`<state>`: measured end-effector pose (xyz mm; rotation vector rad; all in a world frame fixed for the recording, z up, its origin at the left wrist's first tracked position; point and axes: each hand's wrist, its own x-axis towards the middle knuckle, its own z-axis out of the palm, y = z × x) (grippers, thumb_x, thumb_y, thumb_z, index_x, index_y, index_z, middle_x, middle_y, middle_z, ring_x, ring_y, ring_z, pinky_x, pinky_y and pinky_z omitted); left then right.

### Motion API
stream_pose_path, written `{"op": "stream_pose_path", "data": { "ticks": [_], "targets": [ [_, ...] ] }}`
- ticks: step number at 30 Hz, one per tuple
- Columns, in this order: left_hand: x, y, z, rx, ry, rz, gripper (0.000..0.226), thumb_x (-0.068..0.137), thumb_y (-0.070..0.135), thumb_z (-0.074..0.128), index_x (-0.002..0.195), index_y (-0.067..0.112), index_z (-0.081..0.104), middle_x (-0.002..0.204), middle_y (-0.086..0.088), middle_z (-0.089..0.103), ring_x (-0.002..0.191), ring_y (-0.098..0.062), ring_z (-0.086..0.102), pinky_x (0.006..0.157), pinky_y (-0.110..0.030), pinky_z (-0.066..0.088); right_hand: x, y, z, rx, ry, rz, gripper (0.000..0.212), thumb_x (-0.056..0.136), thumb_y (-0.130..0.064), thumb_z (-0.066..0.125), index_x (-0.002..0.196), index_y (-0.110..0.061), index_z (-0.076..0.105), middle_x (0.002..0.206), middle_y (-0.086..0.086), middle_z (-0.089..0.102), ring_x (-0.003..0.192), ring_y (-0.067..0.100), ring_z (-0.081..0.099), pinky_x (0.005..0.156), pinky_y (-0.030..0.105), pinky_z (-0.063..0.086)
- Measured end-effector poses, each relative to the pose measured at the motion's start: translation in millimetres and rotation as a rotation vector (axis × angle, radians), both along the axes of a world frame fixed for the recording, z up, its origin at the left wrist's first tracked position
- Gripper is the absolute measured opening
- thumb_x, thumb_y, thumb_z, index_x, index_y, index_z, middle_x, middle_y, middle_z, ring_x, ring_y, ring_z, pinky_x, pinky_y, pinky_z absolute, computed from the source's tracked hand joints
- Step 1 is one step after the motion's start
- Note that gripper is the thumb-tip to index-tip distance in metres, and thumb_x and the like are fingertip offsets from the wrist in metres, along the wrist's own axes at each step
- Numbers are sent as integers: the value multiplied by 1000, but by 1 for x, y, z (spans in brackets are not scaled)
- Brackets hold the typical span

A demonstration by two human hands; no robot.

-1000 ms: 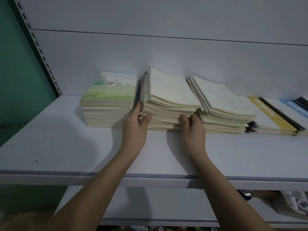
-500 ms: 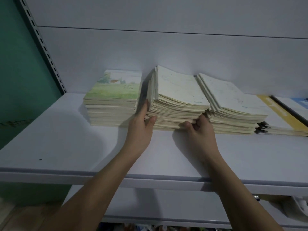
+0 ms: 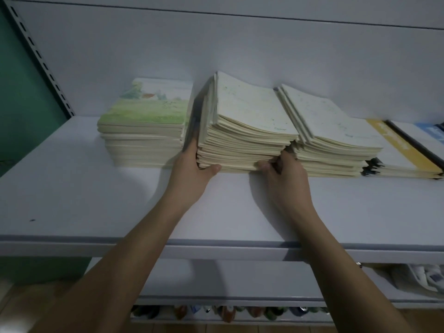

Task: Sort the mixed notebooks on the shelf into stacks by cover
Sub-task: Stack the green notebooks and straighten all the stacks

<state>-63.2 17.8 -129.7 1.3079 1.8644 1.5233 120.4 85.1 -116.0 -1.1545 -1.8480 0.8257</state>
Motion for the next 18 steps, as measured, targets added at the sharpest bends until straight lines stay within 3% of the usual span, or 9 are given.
{"op": "stream_pose_path", "data": {
  "ticks": [4, 8, 13, 16, 18],
  "targets": [
    [1, 0, 1, 1, -8, 11, 67, 80, 5, 75, 139, 21, 48, 120, 8, 67, 111, -9, 63, 103, -40, 48, 2, -10, 4, -1, -50, -7, 10, 87, -12, 54, 81, -5, 52, 71, 3, 57, 65, 17, 47, 51, 24, 30],
    [4, 0, 4, -4, 25, 17, 77, 77, 3, 78, 143, 22, 43, 119, 9, 66, 107, -4, 62, 99, -28, 49, 2, -11, 7, 1, -32, 7, 13, 84, -15, 61, 75, -19, 54, 69, -11, 59, 63, 0, 52, 49, 11, 36],
    [3, 2, 4, -18, 48, 23, 78, 80, 2, 75, 146, 24, 39, 124, 9, 63, 111, -4, 60, 102, -27, 47, 0, 6, -4, 26, -55, -35, 13, 90, -11, 54, 81, -2, 53, 70, -3, 62, 69, 16, 53, 52, 17, 36],
    [4, 4, 4, -16, 69, 36, 72, 80, 4, 75, 142, 20, 42, 122, 8, 64, 109, -5, 60, 100, -27, 47, -3, 13, -8, -35, 16, -48, 14, 93, -11, 50, 83, -3, 55, 66, -12, 62, 69, 13, 52, 51, 12, 36],
    [6, 3, 5, -20, 70, 38, 71, 81, 4, 75, 142, 20, 42, 123, 7, 62, 109, -5, 59, 98, -23, 45, -4, 13, -9, 63, -70, -67, 13, 94, -14, 52, 83, -7, 53, 68, -9, 59, 67, 12, 52, 57, 19, 38]
  ]
}}
